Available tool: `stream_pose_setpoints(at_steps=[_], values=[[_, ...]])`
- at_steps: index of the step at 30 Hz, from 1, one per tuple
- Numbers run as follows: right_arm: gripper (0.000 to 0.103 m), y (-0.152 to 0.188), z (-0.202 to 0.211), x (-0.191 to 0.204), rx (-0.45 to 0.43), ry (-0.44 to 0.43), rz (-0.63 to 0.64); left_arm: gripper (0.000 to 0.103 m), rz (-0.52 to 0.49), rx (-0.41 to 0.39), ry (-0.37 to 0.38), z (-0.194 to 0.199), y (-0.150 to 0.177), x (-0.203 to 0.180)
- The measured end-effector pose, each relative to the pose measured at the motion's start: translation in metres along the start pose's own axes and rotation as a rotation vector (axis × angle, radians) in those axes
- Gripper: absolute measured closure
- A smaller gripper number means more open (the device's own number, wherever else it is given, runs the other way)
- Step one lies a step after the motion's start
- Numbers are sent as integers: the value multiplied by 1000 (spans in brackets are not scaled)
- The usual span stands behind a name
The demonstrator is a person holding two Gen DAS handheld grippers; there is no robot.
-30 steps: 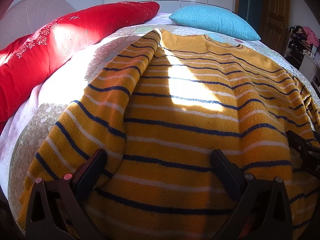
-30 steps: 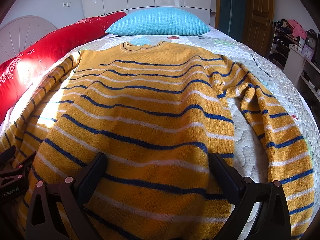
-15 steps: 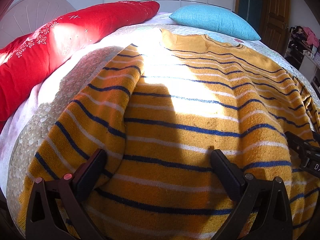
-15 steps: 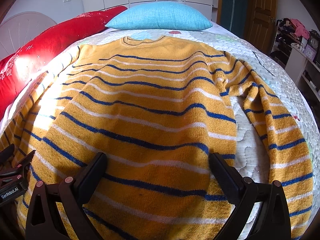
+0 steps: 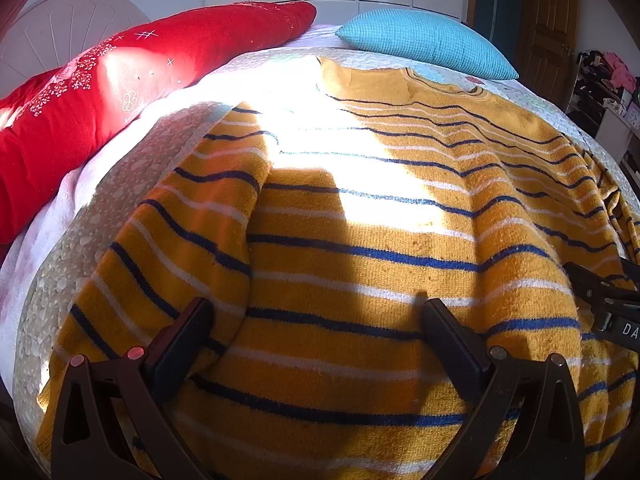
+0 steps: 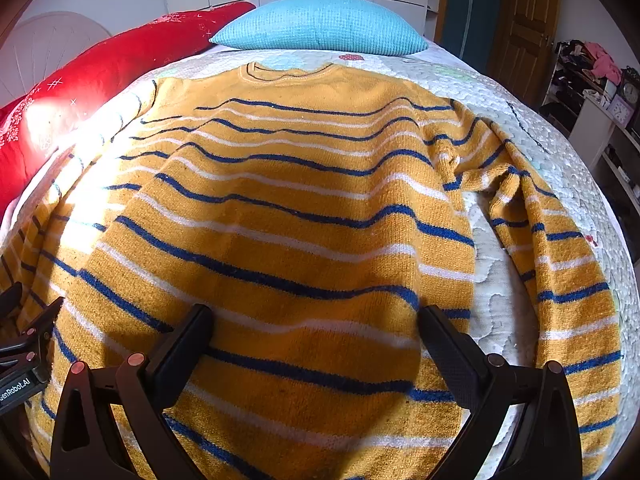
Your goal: Fold small clothes
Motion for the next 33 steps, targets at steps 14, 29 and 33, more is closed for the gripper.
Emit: stream_pose_setpoints(at_steps=[14, 29, 33], values=[[0, 5, 6, -1, -35, 2, -11, 0, -1, 1, -6, 1, 0, 0], [0, 6, 7, -1, -37, 7, -10, 0, -1, -8, -5, 1, 0, 0], [0, 6, 7, -1, -37, 6, -10, 0, 1, -7, -3, 1, 0, 0]])
Point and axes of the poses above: each gripper's, at about its wrist camera, not at the fingertips, and z roughly against the way its jaws point, x to its left, y to its underside, the point moved 8 cm from there along -z, roughly the way its jaws point, and after that the axes turned 12 degrees about z, right-handed, at the moved point
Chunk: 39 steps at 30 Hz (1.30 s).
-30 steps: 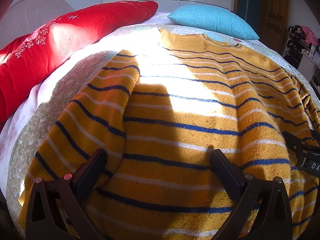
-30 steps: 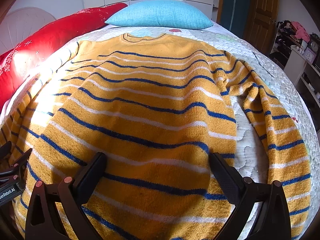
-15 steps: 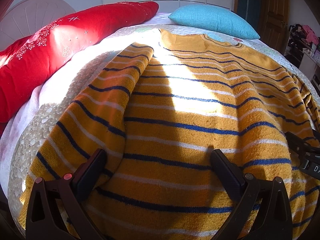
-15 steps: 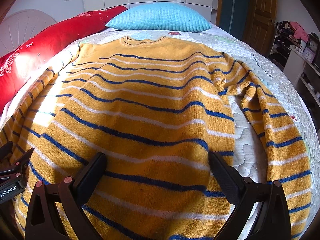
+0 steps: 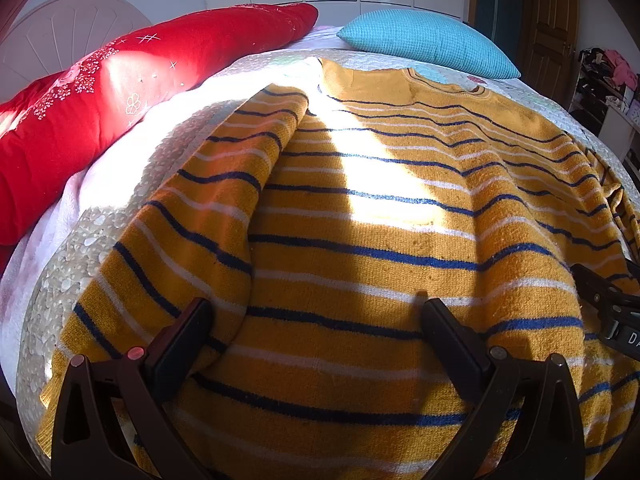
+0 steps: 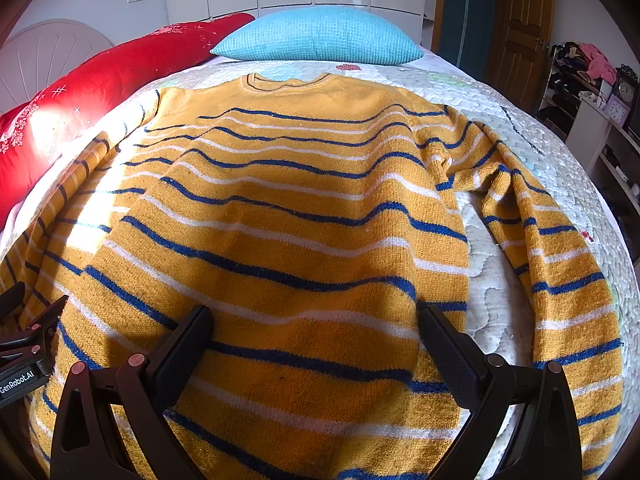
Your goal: Fold small clothes
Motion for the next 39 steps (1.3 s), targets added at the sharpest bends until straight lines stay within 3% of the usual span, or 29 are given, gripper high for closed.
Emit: stream_pose_setpoints(at_steps=[30, 33, 39], values=[[0, 1, 0, -1, 7, -2, 3, 0, -14, 11, 10, 1, 0, 1], [0, 0, -1, -1, 9, -7, 3, 8, 6, 30, 33, 11, -2, 8], [1, -5, 0, -1, 22, -35, 13, 9, -16, 2, 52, 50, 6, 24]])
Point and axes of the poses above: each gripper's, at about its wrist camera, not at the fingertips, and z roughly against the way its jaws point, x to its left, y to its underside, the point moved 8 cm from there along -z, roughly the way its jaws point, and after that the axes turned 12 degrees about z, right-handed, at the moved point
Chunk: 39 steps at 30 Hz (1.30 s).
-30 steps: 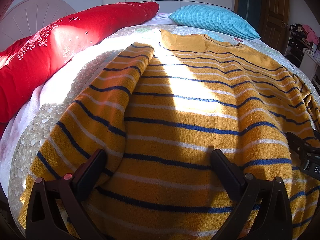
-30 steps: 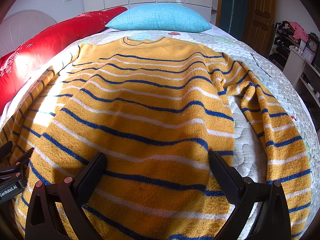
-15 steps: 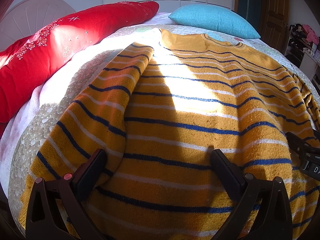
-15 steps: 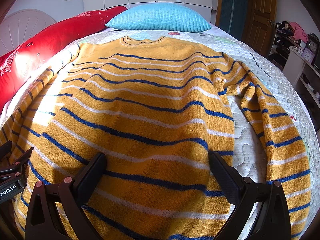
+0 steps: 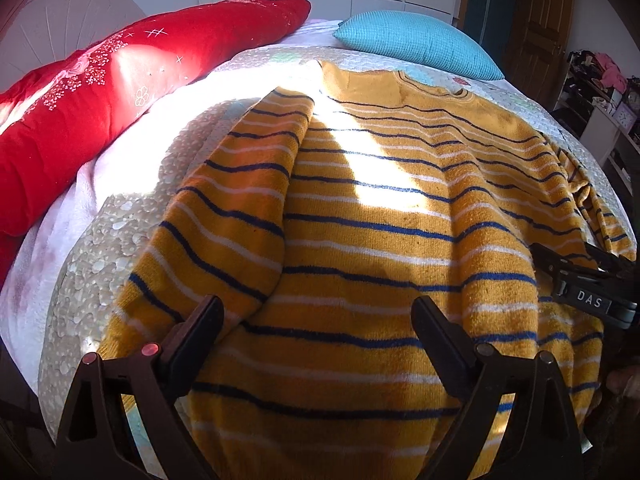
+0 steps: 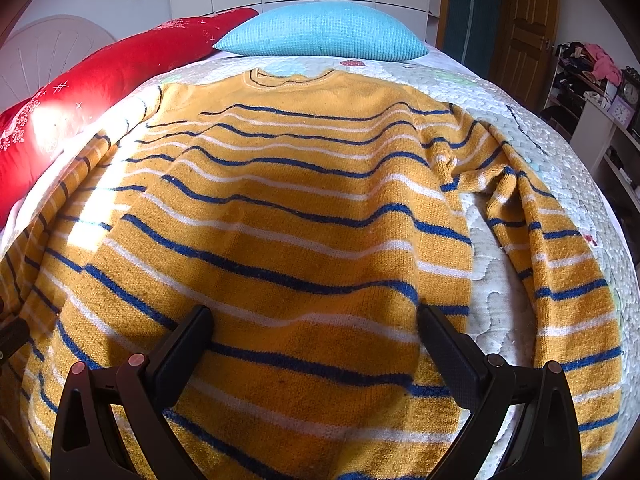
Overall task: Fold small clothes
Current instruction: 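Grasp a sweater sleeve with the right tool and lift it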
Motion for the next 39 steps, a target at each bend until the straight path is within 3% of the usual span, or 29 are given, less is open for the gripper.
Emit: stream_pose_setpoints(at_steps=[1, 2, 4, 6, 10, 14, 18, 19, 20, 21, 23, 28, 31, 33, 35, 37, 39], values=[[12, -2, 8, -4, -11, -7, 2, 9, 11, -6, 15, 8, 1, 3], [15, -5, 22, -10, -40, -13, -3, 9, 21, -17, 22, 16, 1, 7], [14, -7, 56, -32, -117, -3, -17, 9, 37, -42, 37, 30, 0, 15], [8, -3, 83, -64, -162, 68, -27, 9, 49, -61, 47, 36, 2, 23], [6, 17, 81, -139, -92, 237, -95, 9, 24, -63, 13, 33, 8, 31], [6, 9, 44, -183, -48, 163, -212, 9, 11, -42, 16, 34, 13, 27], [9, -16, 11, -186, -23, 39, -248, 9, 0, -78, 47, 45, 9, 12], [26, -18, 3, -182, -6, 14, -236, 9, -10, -86, 49, 47, 7, 8], [72, -19, -5, -179, 27, 12, -211, 9, -21, -96, 46, 49, 6, 4], [90, -19, -10, -179, 67, 24, -190, 9, -31, -104, 41, 50, 4, 1], [91, -22, -8, -194, 46, -5, -232, 9, -40, -108, 42, 54, -1, 0], [91, -34, 6, -284, 38, 248, -370, 8, 9, -133, 27, 62, -26, 28], [79, -36, 3, -315, 100, 362, -411, 9, 76, -123, -6, 55, -42, 58], [68, -43, 17, -310, 51, 332, -426, 8, 102, -115, -11, 46, -50, 75], [29, -47, 41, -296, -36, 306, -432, 8, 121, -67, -14, 29, -53, 89], [27, -47, 61, -274, -110, 274, -405, 8, 135, -13, -15, 9, -52, 99], [27, -45, 71, -246, -128, 222, -347, 9, 137, 30, -27, -7, -51, 105]])
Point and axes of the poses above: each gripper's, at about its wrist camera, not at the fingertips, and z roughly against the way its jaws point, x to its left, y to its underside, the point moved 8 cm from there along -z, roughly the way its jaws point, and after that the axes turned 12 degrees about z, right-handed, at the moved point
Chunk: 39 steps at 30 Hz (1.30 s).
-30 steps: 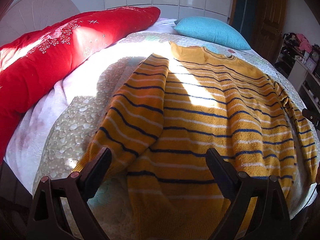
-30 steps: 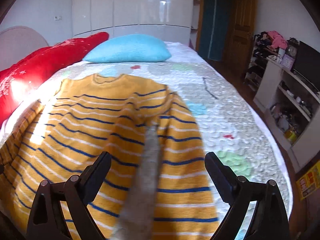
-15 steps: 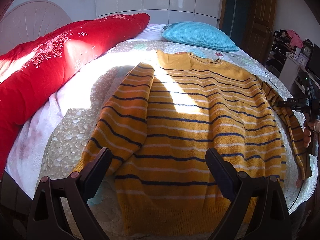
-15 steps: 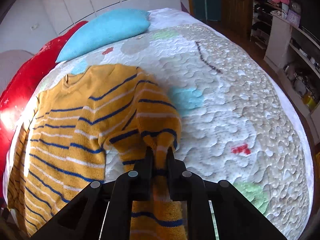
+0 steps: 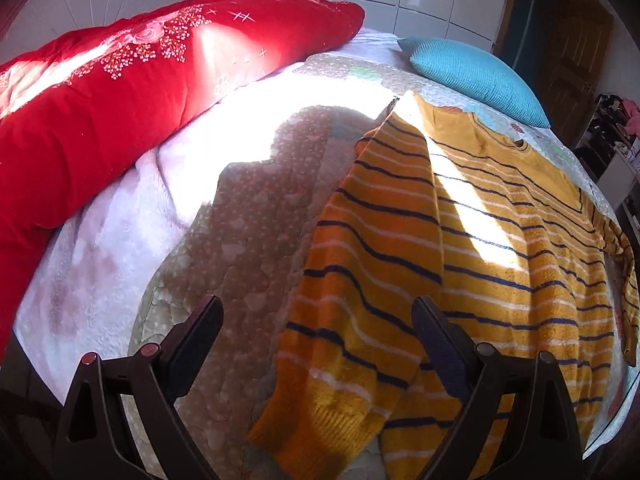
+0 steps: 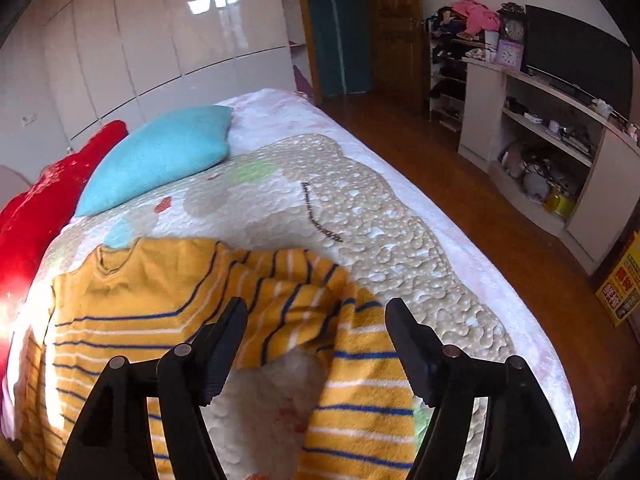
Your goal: Fold small clothes
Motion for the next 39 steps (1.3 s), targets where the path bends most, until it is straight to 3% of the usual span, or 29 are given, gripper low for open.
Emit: stream_pose_setpoints(at_steps=[2, 4, 6, 9, 12, 14, 17, 21, 25, 30, 31, 32, 33, 34, 35, 39], values=[[27, 14, 10, 23, 9, -39, 46, 19, -7, 47, 22, -11, 4, -3], [27, 29, 16, 42, 23, -71, 77, 95, -28, 123, 51, -22, 12, -11], [27, 43, 20, 58, 36, -94, 109, 97, -21, 129, 41, -26, 11, -11], [28, 60, 25, 81, 43, -114, 161, 97, 7, 36, -39, -16, -17, 9], [28, 74, 30, 98, 49, -140, 189, 96, 129, -61, -143, -3, -61, 54], [28, 83, 31, 104, 61, -166, 183, 96, 181, -87, -161, 6, -77, 75], [28, 103, 38, 111, 94, -266, 149, 91, 190, -99, -91, 26, -72, 75], [28, 147, 46, 124, 183, -431, 90, 50, 142, -31, 80, 42, -28, 44], [28, 189, 57, 140, 230, -538, 56, 49, 84, 100, 200, 37, 33, 8], [26, 211, 68, 167, 188, -523, 110, 49, 20, 194, 258, 21, 79, -29], [30, 211, 70, 174, 178, -533, 117, 48, 9, 184, 252, 20, 83, -36], [48, 211, 70, 180, 172, -548, 114, 48, 0, 173, 240, 19, 84, -41], [63, 210, 70, 184, 176, -562, 108, 66, -4, 175, 224, 16, 84, -46], [85, 209, 68, 187, 184, -571, 101, 93, -2, 188, 208, 13, 85, -49], [94, 207, 67, 185, 190, -586, 79, 95, 12, 204, 210, 14, 85, -52], [94, 203, 83, 152, 194, -673, -36, 95, -7, 134, 200, 48, 81, -51]])
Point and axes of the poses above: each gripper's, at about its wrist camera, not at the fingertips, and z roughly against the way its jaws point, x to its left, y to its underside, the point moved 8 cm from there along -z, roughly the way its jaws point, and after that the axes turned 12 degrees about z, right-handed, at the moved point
